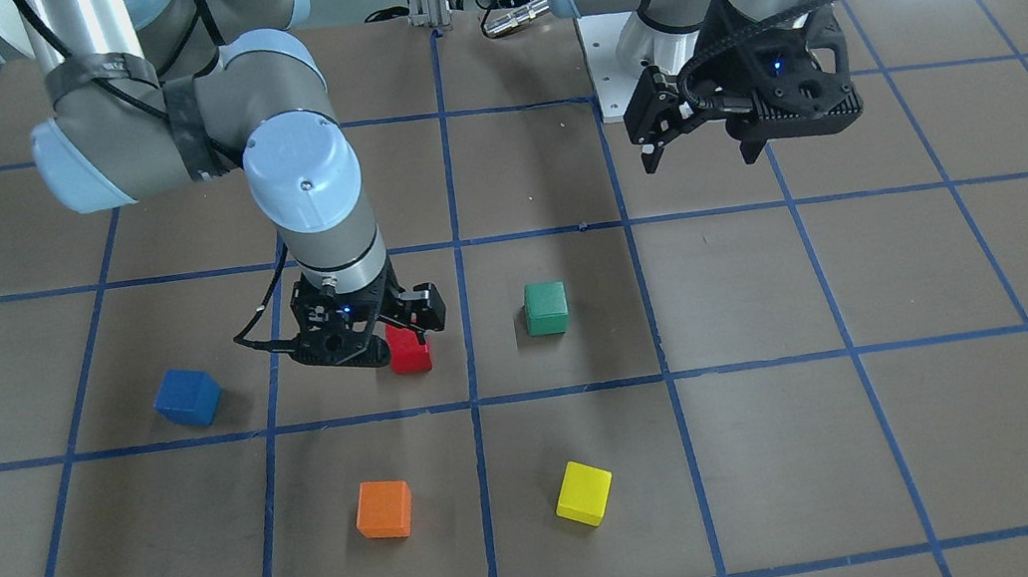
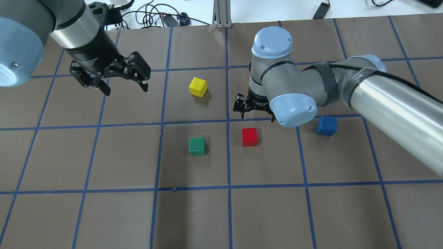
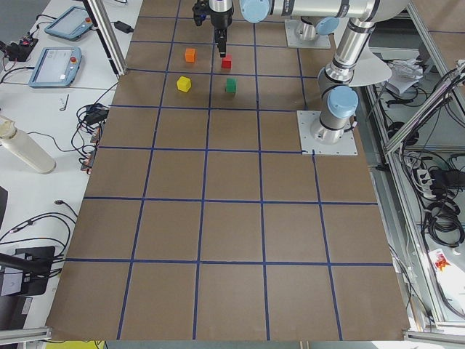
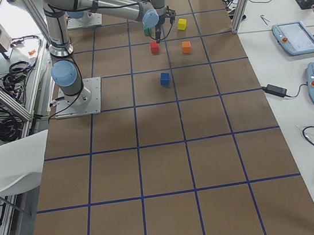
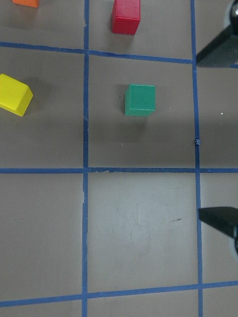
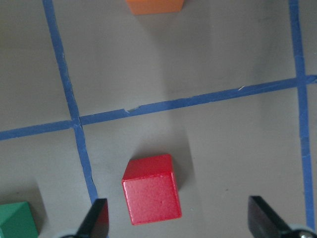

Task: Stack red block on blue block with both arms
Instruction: 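Lower the open right gripper over the red cube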

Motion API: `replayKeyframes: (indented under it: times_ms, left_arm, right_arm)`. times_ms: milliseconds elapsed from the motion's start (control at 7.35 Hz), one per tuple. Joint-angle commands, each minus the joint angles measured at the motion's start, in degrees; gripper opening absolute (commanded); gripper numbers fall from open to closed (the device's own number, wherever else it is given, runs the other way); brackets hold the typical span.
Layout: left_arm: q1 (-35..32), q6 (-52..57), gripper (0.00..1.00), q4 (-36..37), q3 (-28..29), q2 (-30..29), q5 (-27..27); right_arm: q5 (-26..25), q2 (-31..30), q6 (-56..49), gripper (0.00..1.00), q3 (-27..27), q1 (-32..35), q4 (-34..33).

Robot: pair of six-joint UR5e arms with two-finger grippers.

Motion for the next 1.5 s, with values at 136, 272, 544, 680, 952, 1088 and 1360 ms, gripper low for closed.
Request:
replayKeyframes:
  times_ms: [136, 272, 544, 680, 952, 1088, 1360]
  left_arm:
    - [0.0, 0.3, 1.0, 0.1, -0.2, 0.3, 0.4]
    - [0.0, 0.3, 1.0, 0.1, -0.3, 0.5, 0.4]
    - [0.0, 0.3, 1.0, 0.1, -0.6, 0.5, 0.4]
    - [0.0, 0.0, 1.0, 0.1, -0.6, 0.3, 0.3]
    - [0.0, 0.1, 1.0, 0.0, -1.0, 0.3, 0.3]
    - [0.0, 0.2, 1.0, 0.0, -1.0, 0.3, 0.4]
    - [0.0, 0.3, 1.0, 0.0, -1.0, 0.5, 0.4]
  right_arm:
    - [-0.5, 5.5, 4.1, 1.0, 0.0, 3.1, -5.4]
    - [-0.6, 5.9, 3.7, 1.0, 0.6, 3.1, -5.3]
    - [-2.9, 5.6, 0.8, 1.0, 3.0, 3.1, -6.6]
    - [-2.8, 5.7, 0.9, 1.0, 4.0, 3.1, -6.5]
    - [-2.8, 5.1, -0.8, 1.0, 8.0, 3.3, -10.2]
    - [-2.7, 5.1, -1.7, 0.93, 9.0, 3.3, -12.2]
    - [-2.8, 5.0, -2.0, 0.28, 8.1, 3.2, -12.6]
